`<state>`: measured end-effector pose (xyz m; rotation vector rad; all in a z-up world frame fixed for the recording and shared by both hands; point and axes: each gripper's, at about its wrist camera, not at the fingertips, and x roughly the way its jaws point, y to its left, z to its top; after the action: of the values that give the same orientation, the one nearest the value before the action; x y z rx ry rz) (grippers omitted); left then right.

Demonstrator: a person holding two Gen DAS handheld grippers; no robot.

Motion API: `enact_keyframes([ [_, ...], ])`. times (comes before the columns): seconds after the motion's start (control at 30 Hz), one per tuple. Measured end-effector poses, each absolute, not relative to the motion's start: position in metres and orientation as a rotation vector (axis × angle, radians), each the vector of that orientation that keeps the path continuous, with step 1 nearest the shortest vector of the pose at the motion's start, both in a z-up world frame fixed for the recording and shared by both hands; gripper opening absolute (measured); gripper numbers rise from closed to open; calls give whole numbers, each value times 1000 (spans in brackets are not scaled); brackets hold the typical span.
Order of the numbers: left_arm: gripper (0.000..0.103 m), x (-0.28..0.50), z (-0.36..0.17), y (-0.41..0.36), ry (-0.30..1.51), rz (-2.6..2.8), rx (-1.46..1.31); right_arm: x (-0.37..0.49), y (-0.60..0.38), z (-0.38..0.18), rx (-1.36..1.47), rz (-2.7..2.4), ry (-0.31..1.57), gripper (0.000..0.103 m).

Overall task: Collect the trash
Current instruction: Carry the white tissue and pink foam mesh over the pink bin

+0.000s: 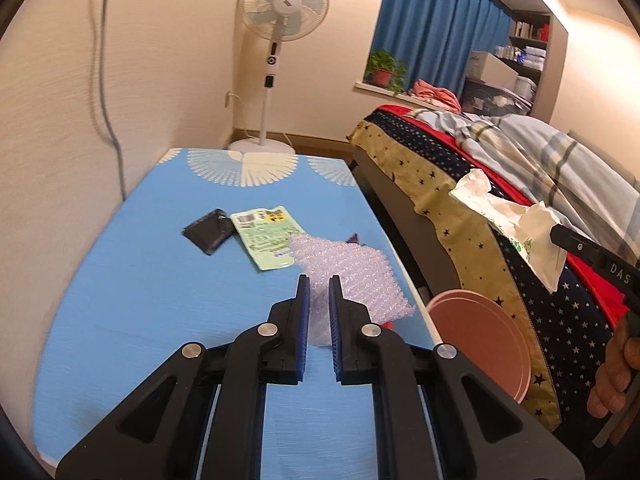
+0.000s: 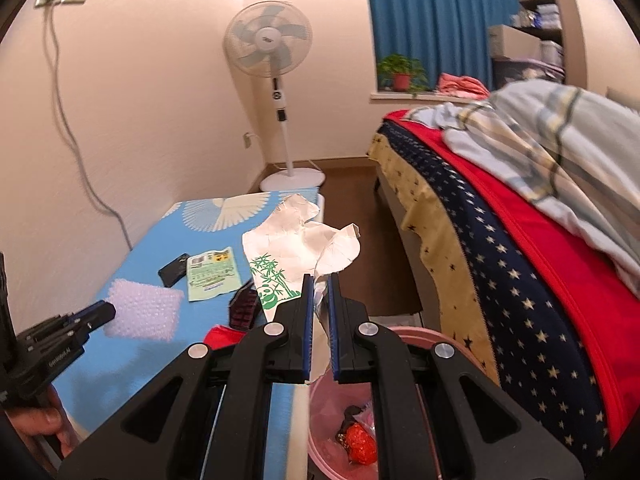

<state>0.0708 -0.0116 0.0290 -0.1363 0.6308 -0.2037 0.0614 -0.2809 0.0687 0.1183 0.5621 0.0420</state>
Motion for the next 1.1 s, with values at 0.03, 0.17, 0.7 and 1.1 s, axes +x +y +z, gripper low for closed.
enact_keyframes([
  [0.03, 10, 71, 28, -15, 631, -211, -133, 60, -284, 67, 122, 28, 564, 7],
  [0.17, 10, 72, 26, -33, 630, -243, -113, 56, -293, 64, 125, -10, 569, 7],
  [0.7, 10, 89, -3, -118, 698, -385, -59, 53, -331, 38, 123, -156, 657, 7],
  [1.1, 10, 94, -36, -171, 781, -473, -7, 59, -348, 21, 135, -221, 741, 7],
])
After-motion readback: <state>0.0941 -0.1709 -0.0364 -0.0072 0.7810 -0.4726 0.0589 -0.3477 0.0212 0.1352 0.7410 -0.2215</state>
